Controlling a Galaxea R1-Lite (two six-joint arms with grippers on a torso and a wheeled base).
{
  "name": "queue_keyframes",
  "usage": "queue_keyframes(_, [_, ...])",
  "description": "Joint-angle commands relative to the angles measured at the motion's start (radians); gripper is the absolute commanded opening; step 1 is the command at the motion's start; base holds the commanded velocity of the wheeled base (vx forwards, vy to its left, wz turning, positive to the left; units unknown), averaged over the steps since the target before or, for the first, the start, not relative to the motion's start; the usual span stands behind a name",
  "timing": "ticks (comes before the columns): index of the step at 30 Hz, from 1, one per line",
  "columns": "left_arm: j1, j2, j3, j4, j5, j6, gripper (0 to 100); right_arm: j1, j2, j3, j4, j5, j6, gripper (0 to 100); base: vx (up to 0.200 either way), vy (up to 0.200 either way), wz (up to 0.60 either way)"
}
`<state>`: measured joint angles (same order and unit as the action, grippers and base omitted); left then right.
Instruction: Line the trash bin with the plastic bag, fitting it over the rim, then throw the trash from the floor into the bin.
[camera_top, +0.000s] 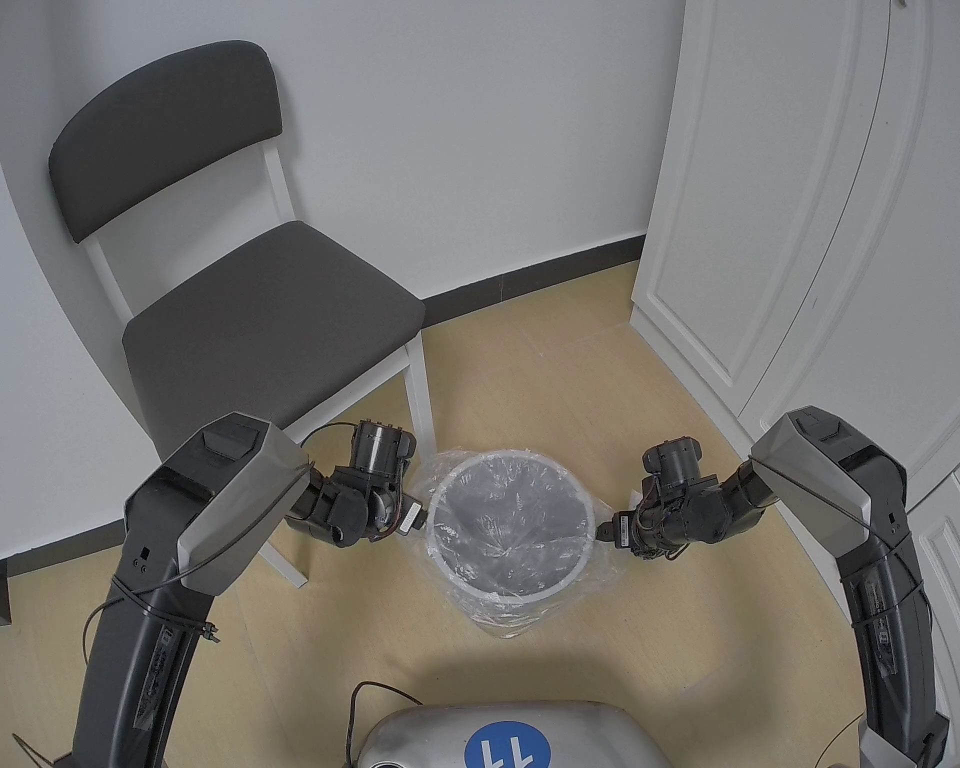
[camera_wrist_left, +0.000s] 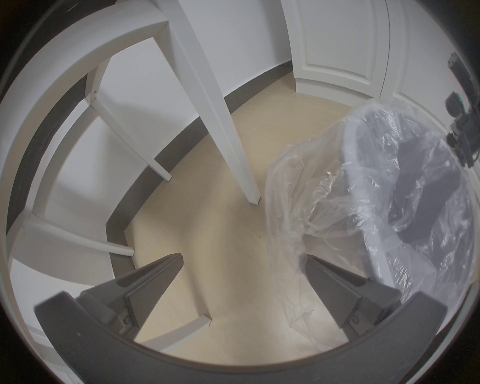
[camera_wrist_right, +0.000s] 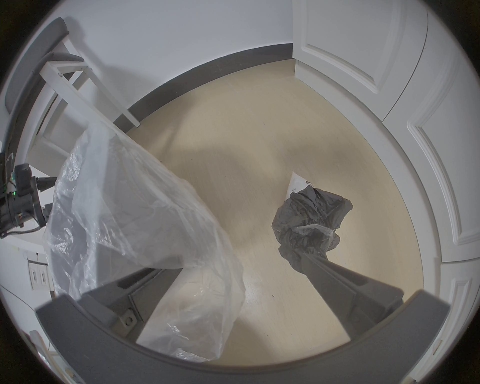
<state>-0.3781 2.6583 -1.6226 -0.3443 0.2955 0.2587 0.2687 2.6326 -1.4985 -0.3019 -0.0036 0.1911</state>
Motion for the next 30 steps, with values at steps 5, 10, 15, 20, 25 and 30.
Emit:
queue_keyframes(5, [0.03, 0.094, -0.14, 0.07, 0.007, 0.004, 100, -0.005, 0.001, -0.005, -0.003, 0.001, 0.004, 100, 0.0, 0.0, 0.0])
queue_keyframes(10, [0.053, 0.127, -0.138, 0.059, 0.005, 0.002, 100, -0.005, 0.006, -0.014, 0.0, 0.001, 0.004, 100, 0.0, 0.0, 0.0])
queue_keyframes(15, [0.051, 0.157, -0.154, 0.025, 0.005, 0.002, 100, -0.005, 0.006, -0.014, 0.0, 0.002, 0.004, 100, 0.0, 0.0, 0.0])
queue_keyframes(20, [0.048, 0.167, -0.158, -0.009, 0.005, 0.002, 100, -0.005, 0.006, -0.012, 0.0, 0.002, 0.004, 100, 0.0, 0.0, 0.0])
queue_keyframes(25, [0.045, 0.15, -0.138, -0.01, 0.005, 0.004, 100, -0.005, 0.004, -0.006, -0.002, 0.001, 0.004, 100, 0.0, 0.0, 0.0])
queue_keyframes(30, [0.031, 0.015, 0.039, -0.055, 0.004, 0.002, 100, -0.005, -0.031, 0.037, -0.002, -0.004, -0.015, 100, 0.0, 0.0, 0.0])
